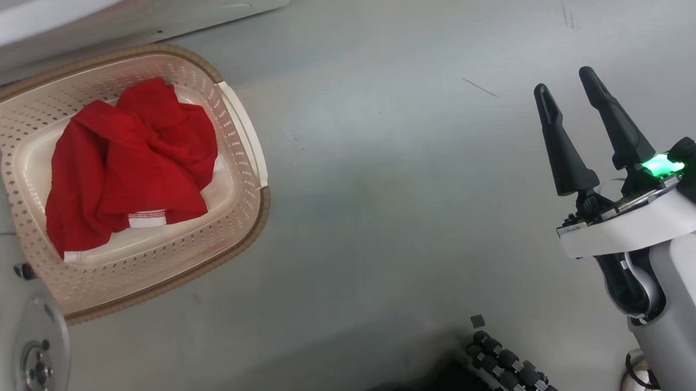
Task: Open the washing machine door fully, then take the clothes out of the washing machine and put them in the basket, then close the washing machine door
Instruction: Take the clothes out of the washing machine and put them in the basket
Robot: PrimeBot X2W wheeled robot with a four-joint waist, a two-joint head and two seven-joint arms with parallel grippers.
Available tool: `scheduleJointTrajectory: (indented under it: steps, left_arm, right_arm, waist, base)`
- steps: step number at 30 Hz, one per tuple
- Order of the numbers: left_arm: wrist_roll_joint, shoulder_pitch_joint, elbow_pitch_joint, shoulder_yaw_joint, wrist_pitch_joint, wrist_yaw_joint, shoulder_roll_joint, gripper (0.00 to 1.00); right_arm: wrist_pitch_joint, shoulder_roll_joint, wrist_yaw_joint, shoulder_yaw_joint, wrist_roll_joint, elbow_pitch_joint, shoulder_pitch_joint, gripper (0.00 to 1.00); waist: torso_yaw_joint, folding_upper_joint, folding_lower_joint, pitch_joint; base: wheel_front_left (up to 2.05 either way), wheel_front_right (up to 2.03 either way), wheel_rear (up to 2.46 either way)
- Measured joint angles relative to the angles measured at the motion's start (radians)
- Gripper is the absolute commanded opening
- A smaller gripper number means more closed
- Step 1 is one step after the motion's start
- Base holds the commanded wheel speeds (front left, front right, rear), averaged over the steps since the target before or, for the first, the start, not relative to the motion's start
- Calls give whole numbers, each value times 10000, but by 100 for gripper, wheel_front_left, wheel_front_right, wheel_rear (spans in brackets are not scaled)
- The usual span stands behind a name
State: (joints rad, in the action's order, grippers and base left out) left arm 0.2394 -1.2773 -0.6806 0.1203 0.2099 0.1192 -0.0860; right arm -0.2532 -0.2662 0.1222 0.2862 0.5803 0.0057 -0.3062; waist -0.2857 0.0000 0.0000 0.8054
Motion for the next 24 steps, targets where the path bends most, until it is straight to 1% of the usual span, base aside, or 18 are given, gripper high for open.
scheduleJointTrajectory:
  steps: [6,10,16,24]
  left_arm:
    - [0,41,445,272,-892,0,328,0]
    - [-48,205,694,510,-1551,0,414,0]
    - [-403,854,1170,780,-2729,0,671,0]
    - [-1055,1861,1799,828,-4339,0,704,0]
  right_arm:
    - [0,-224,0,-92,-65,-58,-1,100]
    - [0,-282,0,-153,-104,-98,-1,100]
    - [0,-483,0,-255,-203,-134,4,100]
    - [0,-581,0,-332,-364,-155,126,100]
  waist:
    - [375,0,0,-63]
    - [591,0,0,-156]
    - [896,0,0,-365]
    - [1272,0,0,-812]
  base:
    - [0,0,0]
    - [0,0,0]
    - [0,0,0]
    - [0,0,0]
